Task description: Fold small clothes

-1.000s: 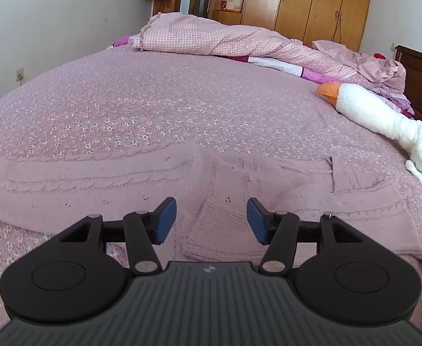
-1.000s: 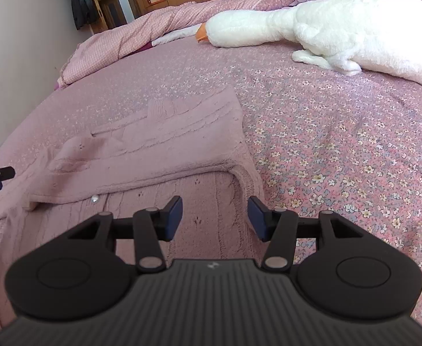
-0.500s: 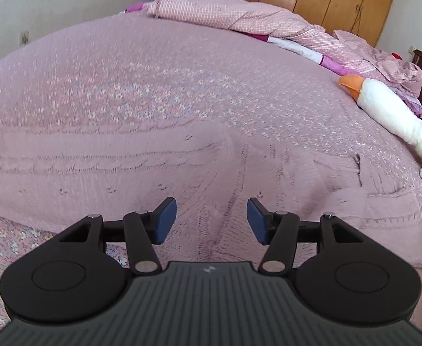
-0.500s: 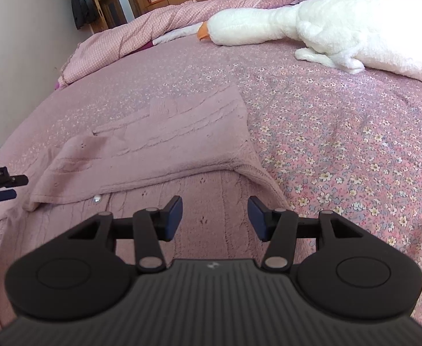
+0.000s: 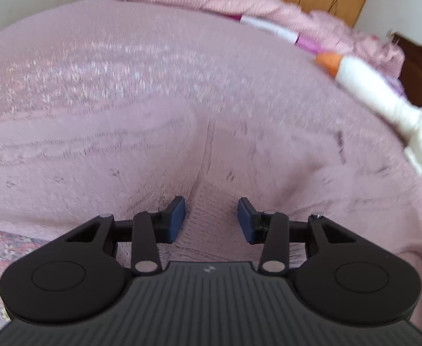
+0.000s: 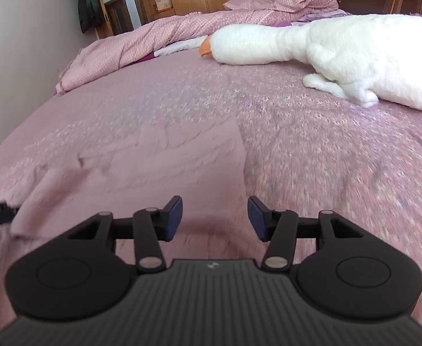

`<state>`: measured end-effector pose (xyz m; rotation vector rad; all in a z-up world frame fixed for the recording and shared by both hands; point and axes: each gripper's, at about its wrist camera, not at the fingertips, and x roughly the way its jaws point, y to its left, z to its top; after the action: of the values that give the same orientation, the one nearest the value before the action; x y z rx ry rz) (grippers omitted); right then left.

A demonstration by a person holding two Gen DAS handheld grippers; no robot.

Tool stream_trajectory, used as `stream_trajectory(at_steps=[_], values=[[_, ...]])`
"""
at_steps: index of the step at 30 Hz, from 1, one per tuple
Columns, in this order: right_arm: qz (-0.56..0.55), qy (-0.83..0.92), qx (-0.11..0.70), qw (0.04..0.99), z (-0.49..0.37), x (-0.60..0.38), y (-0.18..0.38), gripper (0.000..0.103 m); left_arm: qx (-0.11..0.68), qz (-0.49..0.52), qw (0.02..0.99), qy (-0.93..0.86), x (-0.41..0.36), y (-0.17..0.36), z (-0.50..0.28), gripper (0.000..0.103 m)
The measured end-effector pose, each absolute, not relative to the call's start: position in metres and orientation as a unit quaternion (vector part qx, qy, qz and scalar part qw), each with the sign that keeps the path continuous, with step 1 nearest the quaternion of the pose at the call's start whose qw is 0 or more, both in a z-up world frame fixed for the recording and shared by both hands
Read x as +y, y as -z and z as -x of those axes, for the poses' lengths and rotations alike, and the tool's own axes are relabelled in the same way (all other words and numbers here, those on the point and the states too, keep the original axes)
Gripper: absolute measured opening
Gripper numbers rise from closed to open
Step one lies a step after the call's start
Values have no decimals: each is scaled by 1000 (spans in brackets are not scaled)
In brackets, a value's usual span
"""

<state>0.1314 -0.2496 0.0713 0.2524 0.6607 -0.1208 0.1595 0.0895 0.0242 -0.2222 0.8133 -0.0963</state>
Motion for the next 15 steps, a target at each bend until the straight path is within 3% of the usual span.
stream_trajectory(at_steps=[4, 6, 7, 11, 12, 13, 14, 15], values=[[-135, 64, 339, 929, -163, -264, -57, 54, 389, 89, 915, 53, 76, -24, -162, 50], [-142, 64, 353, 923, -176, -267, -49, 54, 383, 83, 917, 67, 72, -24, -160, 32], [-150, 59, 358, 920, -181, -268, -44, 53, 379, 89, 919, 68, 72, -25, -158, 12], [-166, 54, 343, 923, -185, -268, -36, 53, 323, 68, 944, 11, 72, -40, -146, 11], [-169, 49, 343, 923, -186, -267, -37, 50, 316, 59, 947, -2, 72, -43, -146, 11], [-171, 35, 344, 923, -186, -267, -37, 29, 312, 54, 949, -11, 73, -45, -147, 11], [-166, 22, 345, 924, -186, -266, -38, 17, 310, 52, 949, -22, 75, -47, -149, 11], [-153, 18, 341, 927, -183, -264, -41, 17, 310, 51, 949, -29, 77, -47, -150, 11]])
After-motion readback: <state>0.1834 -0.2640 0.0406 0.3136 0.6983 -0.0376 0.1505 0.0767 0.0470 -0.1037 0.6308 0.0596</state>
